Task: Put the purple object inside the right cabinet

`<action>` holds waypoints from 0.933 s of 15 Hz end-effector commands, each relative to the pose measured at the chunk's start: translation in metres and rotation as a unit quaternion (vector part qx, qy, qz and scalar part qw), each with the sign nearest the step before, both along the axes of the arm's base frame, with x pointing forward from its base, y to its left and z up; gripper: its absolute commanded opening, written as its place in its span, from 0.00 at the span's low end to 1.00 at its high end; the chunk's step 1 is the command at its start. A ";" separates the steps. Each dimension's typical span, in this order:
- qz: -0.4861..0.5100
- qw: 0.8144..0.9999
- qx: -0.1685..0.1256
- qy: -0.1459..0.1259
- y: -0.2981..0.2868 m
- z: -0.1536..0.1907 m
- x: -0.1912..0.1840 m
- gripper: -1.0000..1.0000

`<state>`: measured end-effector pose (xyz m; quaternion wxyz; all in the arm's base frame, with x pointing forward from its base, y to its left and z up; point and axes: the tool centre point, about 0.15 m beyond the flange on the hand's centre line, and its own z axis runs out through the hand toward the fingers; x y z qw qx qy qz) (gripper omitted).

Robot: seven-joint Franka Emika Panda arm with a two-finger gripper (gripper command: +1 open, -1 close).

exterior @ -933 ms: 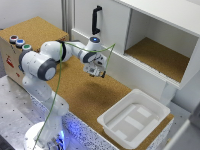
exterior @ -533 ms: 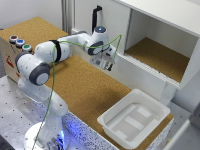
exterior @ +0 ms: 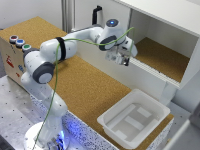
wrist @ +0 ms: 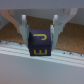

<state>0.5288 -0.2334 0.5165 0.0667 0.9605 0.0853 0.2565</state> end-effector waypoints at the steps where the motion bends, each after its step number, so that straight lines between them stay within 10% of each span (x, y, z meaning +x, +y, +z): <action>1: 0.097 0.993 0.066 0.015 -0.054 -0.011 0.083 0.00; 14: 0.027 0.990 0.133 -0.046 -0.070 -0.052 0.169 0.00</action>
